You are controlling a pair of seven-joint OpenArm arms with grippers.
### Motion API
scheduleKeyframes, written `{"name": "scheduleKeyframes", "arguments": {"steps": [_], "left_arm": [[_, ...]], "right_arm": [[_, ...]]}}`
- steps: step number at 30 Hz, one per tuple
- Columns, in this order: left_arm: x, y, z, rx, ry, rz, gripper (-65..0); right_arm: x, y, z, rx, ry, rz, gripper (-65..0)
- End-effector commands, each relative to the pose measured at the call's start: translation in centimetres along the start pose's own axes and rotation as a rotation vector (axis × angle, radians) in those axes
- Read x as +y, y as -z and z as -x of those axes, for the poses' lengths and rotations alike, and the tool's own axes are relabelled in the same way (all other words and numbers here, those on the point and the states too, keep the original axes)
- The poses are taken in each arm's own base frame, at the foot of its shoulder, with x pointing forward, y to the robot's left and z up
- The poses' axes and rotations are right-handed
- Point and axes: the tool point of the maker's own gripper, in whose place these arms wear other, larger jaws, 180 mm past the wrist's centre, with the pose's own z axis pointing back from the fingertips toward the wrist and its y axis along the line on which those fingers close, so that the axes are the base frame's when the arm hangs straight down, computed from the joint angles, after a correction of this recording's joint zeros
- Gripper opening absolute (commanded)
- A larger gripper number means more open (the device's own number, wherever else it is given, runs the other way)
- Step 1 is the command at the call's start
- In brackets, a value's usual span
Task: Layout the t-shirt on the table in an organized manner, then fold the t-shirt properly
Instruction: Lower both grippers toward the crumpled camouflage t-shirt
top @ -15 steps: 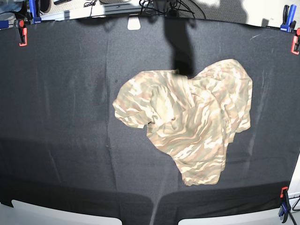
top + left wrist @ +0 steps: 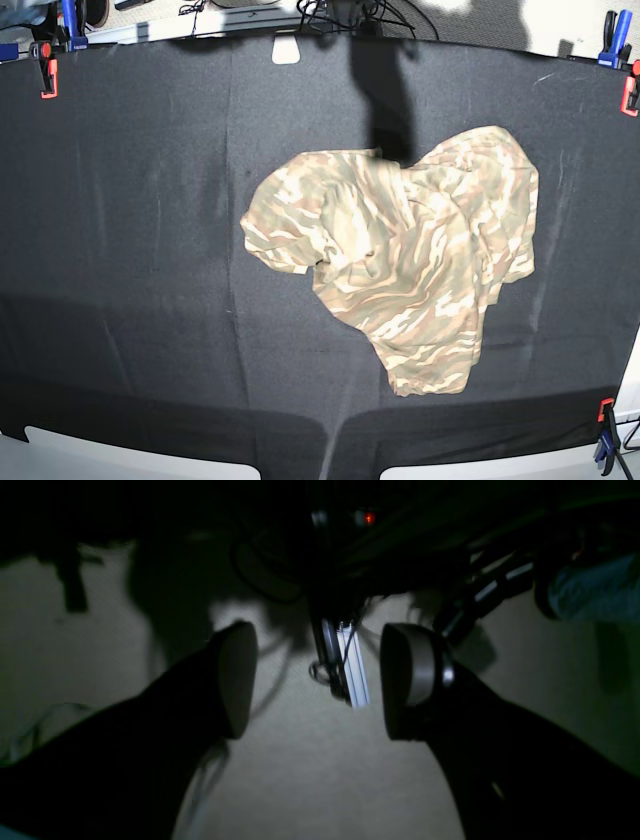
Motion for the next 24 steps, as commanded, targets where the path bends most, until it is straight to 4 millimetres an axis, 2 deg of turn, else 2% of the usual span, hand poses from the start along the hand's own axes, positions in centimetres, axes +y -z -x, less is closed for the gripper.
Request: {"name": "scheduleKeyframes", "arguments": {"steps": [1,6,11,18,24], "left_arm": [[-0.5,-0.5,-1.0,-0.026,0.006,0.017,-28.5],[-1.4,0.1,-6.7,-0.162,0.072,0.044,-28.5],[-2.4,-0.1,-11.4,-0.279,0.127,0.067,-28.5],[-3.4,-0.3,-16.2,-0.401,0.185,0.085,-28.5],[-3.3,0.2,-19.3,-0.486,0.221,0.084,-28.5]], "right_arm": [[-0.2,-0.5,-1.4,-0.039,-0.012,-0.005,-34.6],[-1.1,-0.9,-7.0,-0.172,-0.056,0.017,-34.6],[-0.2,-1.8,-12.1,-0.298,-0.100,0.002,-34.6],[1.1,-2.5,-17.3,-0.437,-0.145,-0.022,-34.6],[1.1,-2.2,-22.0,-0.565,-0.177,-0.019,-34.6]]}}
